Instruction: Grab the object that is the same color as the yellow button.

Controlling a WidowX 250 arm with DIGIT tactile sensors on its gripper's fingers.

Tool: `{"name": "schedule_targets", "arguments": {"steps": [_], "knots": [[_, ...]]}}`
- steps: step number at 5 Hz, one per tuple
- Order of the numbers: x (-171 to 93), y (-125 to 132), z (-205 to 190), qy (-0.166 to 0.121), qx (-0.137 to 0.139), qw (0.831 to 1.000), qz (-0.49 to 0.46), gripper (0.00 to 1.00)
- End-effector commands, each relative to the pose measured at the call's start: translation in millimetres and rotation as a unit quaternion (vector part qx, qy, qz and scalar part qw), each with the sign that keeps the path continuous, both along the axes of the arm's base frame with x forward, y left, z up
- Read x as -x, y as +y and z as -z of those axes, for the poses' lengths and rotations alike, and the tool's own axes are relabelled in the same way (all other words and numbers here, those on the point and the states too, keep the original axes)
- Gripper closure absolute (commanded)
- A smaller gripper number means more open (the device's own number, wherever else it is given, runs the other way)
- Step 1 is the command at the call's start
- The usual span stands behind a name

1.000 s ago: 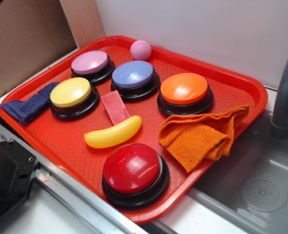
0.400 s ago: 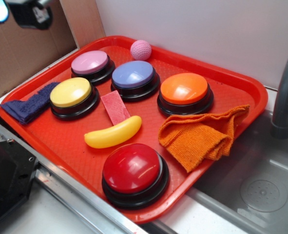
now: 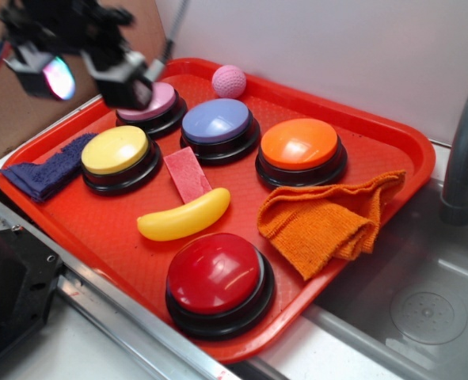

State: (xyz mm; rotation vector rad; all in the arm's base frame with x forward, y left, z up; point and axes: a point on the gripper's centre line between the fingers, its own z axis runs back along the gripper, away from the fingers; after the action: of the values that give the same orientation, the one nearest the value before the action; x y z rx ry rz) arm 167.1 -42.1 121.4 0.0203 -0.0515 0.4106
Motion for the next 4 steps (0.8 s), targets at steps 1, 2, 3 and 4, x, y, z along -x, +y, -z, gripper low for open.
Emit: {"name": "schedule_targets", "arguments": {"steps": [1, 2, 3, 4], "knots": [[-30.3, -18.8, 61.1, -0.007, 0.038, 0.999, 0.001, 0.0], [-30.8, -27.9, 86.0, 0.007, 0.034, 0.999, 0.023, 0.0], [-29.2, -32.9, 104.7, 0.012, 0.025, 0.999, 0.029, 0.0], [-27.9, -34.5, 118.0, -0.004, 0.028, 1.0, 0.009, 0.0]]}}
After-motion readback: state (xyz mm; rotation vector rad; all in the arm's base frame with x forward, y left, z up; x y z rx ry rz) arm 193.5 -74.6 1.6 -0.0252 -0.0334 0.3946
